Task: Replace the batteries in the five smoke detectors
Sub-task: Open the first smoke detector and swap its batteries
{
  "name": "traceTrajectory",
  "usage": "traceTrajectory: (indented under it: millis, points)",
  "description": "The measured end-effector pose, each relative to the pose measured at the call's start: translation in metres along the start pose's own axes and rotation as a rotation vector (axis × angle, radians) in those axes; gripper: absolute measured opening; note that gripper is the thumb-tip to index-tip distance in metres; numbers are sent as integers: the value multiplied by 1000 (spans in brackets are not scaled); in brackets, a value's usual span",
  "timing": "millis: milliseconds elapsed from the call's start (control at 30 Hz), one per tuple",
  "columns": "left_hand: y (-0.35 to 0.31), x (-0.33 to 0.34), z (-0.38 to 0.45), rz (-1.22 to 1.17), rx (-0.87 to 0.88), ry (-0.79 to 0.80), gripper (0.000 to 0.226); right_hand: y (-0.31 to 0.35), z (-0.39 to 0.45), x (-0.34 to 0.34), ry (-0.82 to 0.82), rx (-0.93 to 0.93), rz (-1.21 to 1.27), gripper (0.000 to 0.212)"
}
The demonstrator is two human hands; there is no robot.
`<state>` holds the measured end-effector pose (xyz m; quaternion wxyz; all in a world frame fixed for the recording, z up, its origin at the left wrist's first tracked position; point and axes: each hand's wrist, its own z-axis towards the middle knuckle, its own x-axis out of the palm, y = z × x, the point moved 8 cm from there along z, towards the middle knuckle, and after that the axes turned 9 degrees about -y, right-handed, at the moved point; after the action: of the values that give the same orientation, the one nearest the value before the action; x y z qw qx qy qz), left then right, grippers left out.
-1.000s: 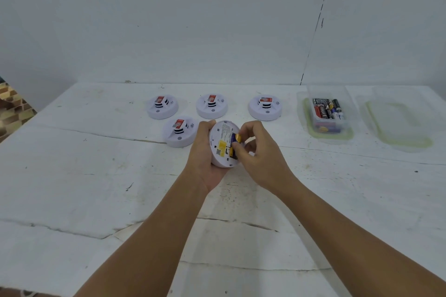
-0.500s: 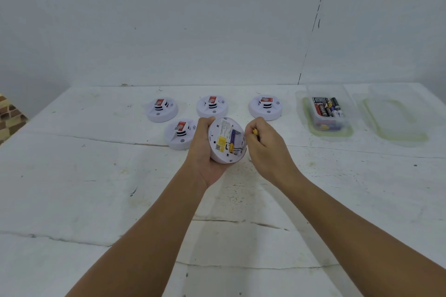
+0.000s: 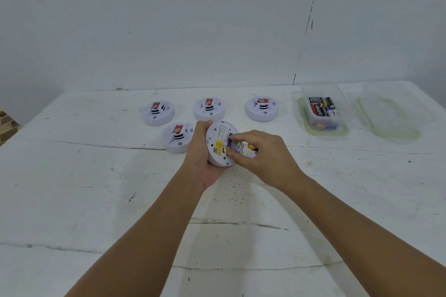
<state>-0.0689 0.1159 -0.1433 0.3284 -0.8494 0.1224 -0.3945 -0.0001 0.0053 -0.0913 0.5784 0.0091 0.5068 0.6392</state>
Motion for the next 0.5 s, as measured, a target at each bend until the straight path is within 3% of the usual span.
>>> traceTrajectory:
  millis: [500]
  points:
    - [-1,7,0,207,-8,-79,34,-7,1,-3,10,-39,-43,27]
